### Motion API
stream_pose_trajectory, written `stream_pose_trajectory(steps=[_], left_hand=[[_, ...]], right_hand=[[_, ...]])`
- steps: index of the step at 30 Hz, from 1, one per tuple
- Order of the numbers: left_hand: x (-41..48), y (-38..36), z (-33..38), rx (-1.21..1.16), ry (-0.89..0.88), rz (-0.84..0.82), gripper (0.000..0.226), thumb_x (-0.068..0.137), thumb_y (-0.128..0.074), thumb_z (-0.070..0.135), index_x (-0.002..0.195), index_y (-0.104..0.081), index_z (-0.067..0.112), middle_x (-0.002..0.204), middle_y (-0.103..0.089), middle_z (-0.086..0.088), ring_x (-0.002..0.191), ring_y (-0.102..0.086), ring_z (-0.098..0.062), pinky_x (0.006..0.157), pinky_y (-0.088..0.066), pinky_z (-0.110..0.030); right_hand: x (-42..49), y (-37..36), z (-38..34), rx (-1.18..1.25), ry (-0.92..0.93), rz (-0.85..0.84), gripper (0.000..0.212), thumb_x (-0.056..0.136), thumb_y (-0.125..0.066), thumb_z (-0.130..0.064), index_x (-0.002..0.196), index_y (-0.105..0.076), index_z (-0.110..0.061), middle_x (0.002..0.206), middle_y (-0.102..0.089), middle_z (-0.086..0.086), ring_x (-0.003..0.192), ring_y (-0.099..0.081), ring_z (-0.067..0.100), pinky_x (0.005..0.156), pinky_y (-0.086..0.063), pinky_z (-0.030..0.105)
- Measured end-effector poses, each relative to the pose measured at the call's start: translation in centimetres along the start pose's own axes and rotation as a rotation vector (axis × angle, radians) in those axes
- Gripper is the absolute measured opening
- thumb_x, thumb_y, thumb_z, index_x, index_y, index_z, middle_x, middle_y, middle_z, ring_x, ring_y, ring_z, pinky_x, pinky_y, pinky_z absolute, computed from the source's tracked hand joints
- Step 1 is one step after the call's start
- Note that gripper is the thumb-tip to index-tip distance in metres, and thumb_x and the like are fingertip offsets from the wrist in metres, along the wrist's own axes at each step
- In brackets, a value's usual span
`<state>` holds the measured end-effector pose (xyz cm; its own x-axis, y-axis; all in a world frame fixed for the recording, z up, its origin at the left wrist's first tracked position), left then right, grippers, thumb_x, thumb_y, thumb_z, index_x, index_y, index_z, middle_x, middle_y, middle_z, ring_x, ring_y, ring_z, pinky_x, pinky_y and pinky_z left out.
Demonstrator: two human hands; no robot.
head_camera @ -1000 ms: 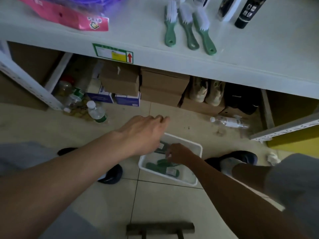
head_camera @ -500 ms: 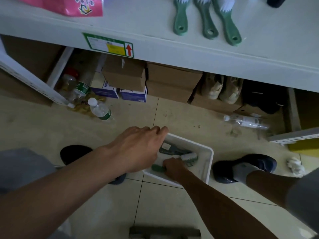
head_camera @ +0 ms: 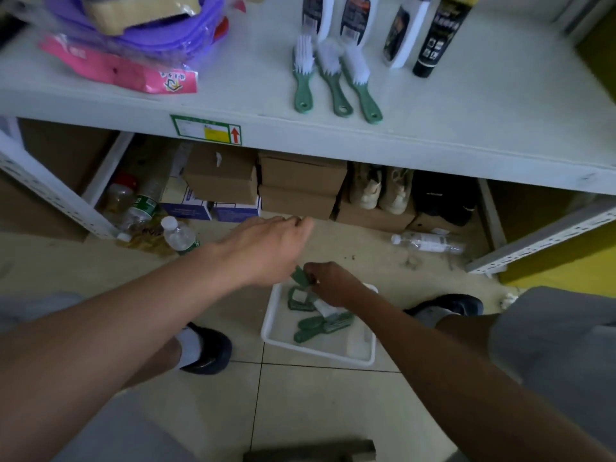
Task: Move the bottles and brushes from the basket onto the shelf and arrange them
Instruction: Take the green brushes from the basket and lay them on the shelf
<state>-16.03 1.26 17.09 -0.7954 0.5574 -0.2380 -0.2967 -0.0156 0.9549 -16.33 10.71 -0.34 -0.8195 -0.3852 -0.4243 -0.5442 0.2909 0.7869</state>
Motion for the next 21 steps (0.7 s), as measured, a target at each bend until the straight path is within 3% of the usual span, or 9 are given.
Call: stream_pose_trajectory(steps=[3,7,10,12,16,18,21], left_hand=[[-0.1,2.5,0.6,0.017,0.024,0.011,0.025,0.091,-0.046,0.002,0.095,-0.030,0.022,0.080,-0.050,0.001,0.061,-0.047,-0.012,0.048,-0.026,-0.031],[0.0,5.4,1.1,0.058,0.044,0.092,0.021,0.094,-0.045,0.007,0.098,-0.030,0.020,0.081,-0.046,0.002,0.059,-0.042,-0.012,0.049,-0.025,-0.035],[-0.1,6.6,1.3,0.039,0.047,0.122,0.024,0.093,-0.048,0.010,0.102,-0.028,0.020,0.091,-0.048,0.000,0.069,-0.046,-0.021,0.055,-0.029,-0.036],[-0.3,7.2,1.4,0.038,0.036,0.155,0.026,0.091,-0.050,0.011,0.102,-0.028,0.021,0.095,-0.052,-0.001,0.070,-0.046,-0.022,0.055,-0.032,-0.036],[-0.8,7.8,1.5,-0.015,0.050,0.108,0.017,0.094,-0.052,0.016,0.101,-0.037,0.020,0.084,-0.047,0.005,0.062,-0.043,-0.012,0.052,-0.027,-0.034],[-1.2,8.1,1.8,-0.031,0.022,0.115,0.019,0.096,-0.053,0.021,0.096,-0.034,0.021,0.082,-0.047,0.004,0.061,-0.044,-0.012,0.051,-0.026,-0.032],[-1.5,7.9,2.1,-0.028,-0.001,0.117,0.020,0.098,-0.053,0.021,0.097,-0.033,0.021,0.080,-0.044,0.005,0.059,-0.042,-0.012,0.053,-0.034,-0.033]], right_hand=[[-2.3,6.7,-1.5,0.052,-0.010,0.121,0.009,0.087,-0.064,-0.015,0.095,-0.062,-0.011,0.095,-0.068,0.009,0.086,-0.065,0.027,0.072,-0.052,0.035],[-6.2,14.3,-3.4,0.004,0.033,0.238,0.014,0.091,-0.065,-0.017,0.104,-0.062,-0.013,0.095,-0.068,0.003,0.085,-0.064,0.021,0.074,-0.052,0.034],[-9.5,20.8,-4.4,0.051,0.056,0.416,0.013,0.091,-0.065,-0.014,0.096,-0.054,-0.018,0.076,-0.058,-0.006,0.064,-0.053,0.002,0.062,-0.040,0.025],[-11.6,25.3,-5.2,0.112,0.074,0.582,0.014,0.094,-0.062,-0.017,0.095,-0.048,-0.016,0.072,-0.058,-0.003,0.056,-0.052,0.005,0.053,-0.039,0.021],[-14.4,32.9,-6.8,0.165,0.147,0.905,0.012,0.097,-0.057,-0.018,0.107,-0.051,-0.016,0.090,-0.064,-0.009,0.077,-0.061,0.002,0.059,-0.041,0.007],[-14.7,35.2,-6.6,0.167,0.176,1.011,0.015,0.096,-0.057,-0.017,0.110,-0.052,-0.017,0.097,-0.065,-0.005,0.083,-0.062,0.008,0.068,-0.047,0.016],[-13.1,35.9,-4.7,0.131,0.124,1.039,0.012,0.093,-0.061,-0.020,0.101,-0.052,-0.019,0.098,-0.068,-0.001,0.087,-0.064,0.018,0.074,-0.054,0.035]])
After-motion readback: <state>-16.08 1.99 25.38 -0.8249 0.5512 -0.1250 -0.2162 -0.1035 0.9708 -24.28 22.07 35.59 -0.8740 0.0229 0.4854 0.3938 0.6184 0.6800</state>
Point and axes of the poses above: each hand's wrist, its own x-axis towards the middle knuckle, its own y-axis out of the back of the hand, z = x × y, the point moved 9 cm from there along x, towards the middle knuckle
